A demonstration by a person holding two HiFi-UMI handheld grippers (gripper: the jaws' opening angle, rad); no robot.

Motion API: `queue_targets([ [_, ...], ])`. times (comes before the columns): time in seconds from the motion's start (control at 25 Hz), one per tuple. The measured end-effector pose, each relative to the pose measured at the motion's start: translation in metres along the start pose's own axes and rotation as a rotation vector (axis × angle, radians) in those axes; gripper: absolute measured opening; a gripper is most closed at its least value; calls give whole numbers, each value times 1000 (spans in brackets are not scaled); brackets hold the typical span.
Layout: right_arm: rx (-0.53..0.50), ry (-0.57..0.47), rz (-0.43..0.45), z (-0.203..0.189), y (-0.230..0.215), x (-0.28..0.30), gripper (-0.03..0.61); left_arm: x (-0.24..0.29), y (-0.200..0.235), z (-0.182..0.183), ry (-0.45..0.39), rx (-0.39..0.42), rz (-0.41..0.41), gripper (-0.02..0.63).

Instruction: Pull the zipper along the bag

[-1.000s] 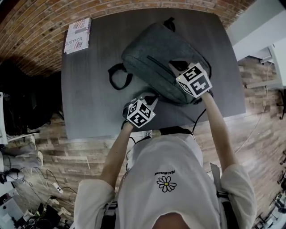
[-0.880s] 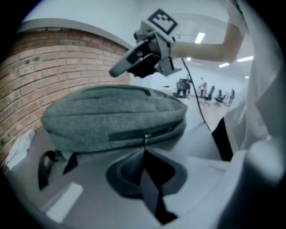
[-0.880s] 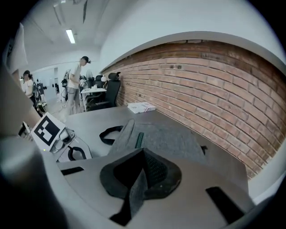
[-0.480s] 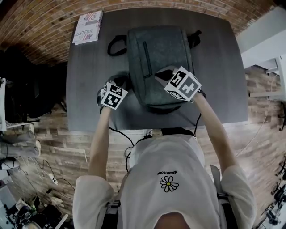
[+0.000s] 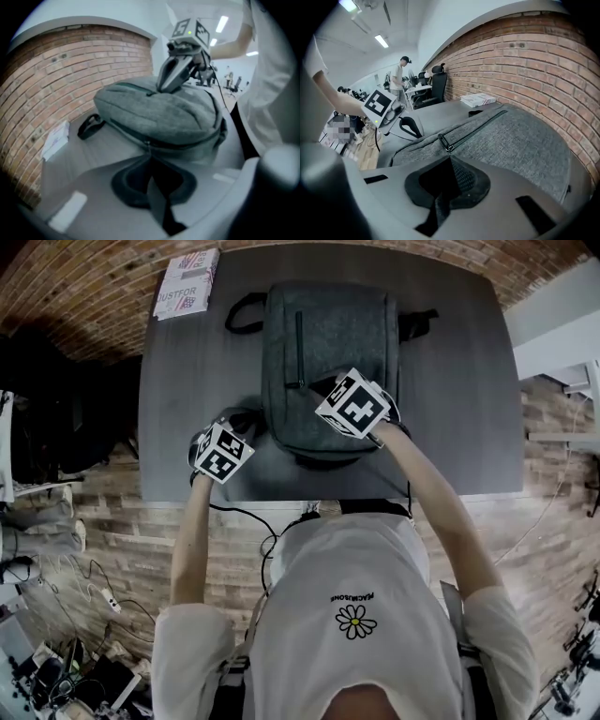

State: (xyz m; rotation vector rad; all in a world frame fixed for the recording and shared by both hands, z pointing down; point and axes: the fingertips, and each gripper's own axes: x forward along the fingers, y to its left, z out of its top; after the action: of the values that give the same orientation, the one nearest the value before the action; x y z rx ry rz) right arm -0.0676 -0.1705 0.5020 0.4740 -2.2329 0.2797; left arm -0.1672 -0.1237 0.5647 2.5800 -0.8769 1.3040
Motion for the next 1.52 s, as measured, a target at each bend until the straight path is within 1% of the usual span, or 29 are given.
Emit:
queue_targets([
  [0.08, 1, 0, 2, 0, 0, 0, 0, -5, -18, -2, -12, -15, -19, 2],
  [0.2, -4, -2, -6, -1, -2, 2, 0, -9, -56, -3, -19, 5, -92, 2],
  [0.24, -7, -1, -8, 0, -2, 2, 0, -11, -70, -1, -26, -2, -119, 2],
  [0.36, -6, 5, -16, -1, -3, 1, 0, -15, -105, 4, -54, -62, -172, 8],
  [0.4, -6, 6, -22, -2, -3, 1, 0, -15, -116, 9, -66, -68, -191, 9],
  [0.48, -15, 4, -47, -2, -3, 2, 0, -13, -138, 22, -88, -34, -232, 9],
  [0.56, -28, 1, -78, -2, -3, 4, 0, -9, -155, 35, -88, 20, -241, 9],
  [0.64, -30, 1, -97, -3, -3, 4, 0, -7, -161, 40, -75, 40, -240, 6],
  [0.76, -31, 4, -117, 0, -1, 9, 0, -10, -156, 34, -59, 36, -237, 2],
  [0.88, -51, -16, -89, 7, 5, 17, 0, -10, -149, 22, -35, 31, -198, 2],
  [0.92, -69, -30, -73, 9, 6, 13, 0, -10, -149, 22, -27, 20, -180, 0],
  [0.96, -106, -47, -80, 10, 2, 4, 1, -9, -151, 23, -20, 8, -161, 0],
  [1.0, -164, -66, -135, 13, -10, -10, 0, -8, -152, 25, -15, -3, -141, 0],
  [1.08, -294, -85, -343, 20, -54, -37, 0, -7, -155, 29, -13, -32, -105, 0],
  [1.12, -326, -72, -409, 22, -75, -45, 0, -7, -155, 30, -16, -54, -91, 0],
  [1.16, -327, -48, -419, 23, -90, -47, 0, -7, -155, 29, -19, -76, -80, 0],
  [1.24, -288, -8, -366, 21, -106, -42, 0, -7, -155, 27, -18, -106, -66, 0],
  [1.36, -220, 23, -306, 14, -115, -34, 0, -6, -154, 26, -4, -108, -59, 0],
  [1.44, -209, 53, -302, 11, -117, -33, -2, -5, -152, 26, 0, -115, -45, 0],
  [1.52, -236, 85, -316, 9, -116, -33, -2, -6, -148, 22, 4, -133, -20, 0],
])
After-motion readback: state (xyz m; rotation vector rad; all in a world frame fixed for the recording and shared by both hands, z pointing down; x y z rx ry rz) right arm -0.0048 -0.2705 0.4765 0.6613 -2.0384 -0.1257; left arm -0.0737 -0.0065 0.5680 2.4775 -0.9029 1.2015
